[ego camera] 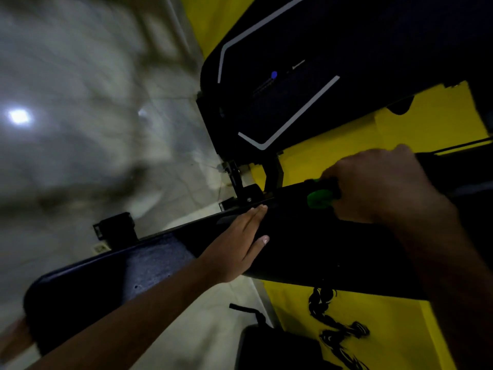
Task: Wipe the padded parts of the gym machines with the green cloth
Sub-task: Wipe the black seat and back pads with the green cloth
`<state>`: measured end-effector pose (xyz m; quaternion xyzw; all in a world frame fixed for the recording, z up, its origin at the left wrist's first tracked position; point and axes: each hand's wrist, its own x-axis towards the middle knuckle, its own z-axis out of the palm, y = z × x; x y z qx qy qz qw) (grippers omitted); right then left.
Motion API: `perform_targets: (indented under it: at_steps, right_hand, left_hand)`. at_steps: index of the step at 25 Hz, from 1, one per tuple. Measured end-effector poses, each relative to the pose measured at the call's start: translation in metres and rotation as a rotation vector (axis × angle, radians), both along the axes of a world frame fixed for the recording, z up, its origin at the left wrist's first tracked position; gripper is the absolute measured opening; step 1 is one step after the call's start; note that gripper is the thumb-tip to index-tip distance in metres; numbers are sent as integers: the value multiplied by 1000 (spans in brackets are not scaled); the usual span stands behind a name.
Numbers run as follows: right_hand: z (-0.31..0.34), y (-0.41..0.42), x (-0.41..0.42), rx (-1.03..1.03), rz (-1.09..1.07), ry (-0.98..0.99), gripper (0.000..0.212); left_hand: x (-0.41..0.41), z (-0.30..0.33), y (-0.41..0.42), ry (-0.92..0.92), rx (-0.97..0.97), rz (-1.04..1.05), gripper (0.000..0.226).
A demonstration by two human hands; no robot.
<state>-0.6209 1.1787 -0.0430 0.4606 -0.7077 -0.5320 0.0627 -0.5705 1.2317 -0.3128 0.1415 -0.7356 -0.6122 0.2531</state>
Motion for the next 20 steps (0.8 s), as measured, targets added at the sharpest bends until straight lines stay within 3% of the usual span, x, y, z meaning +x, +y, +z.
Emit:
perform_targets:
  at_steps: [3,7,13,17,20]
  right_hand:
    - [-42,5,-2,92,48,-93,41]
    - [-16,-6,-9,-24,-108,-122,46]
    - [-73,-2,-15,99,-17,-164,44]
    - [-34,-10,-9,51,-202,-237,40]
    - [-59,-7,-9,92,-89,-179,42]
  left_hand:
    - [5,-13,-3,-26,-52,9,61]
    - [8,-20,-6,-41,-54,-18,61]
    - [9,-24,0,-34,-17,-21,61]
    - [11,-31,4,-46,-39,1,61]
    - [9,-35,8,-37,-26,11,61]
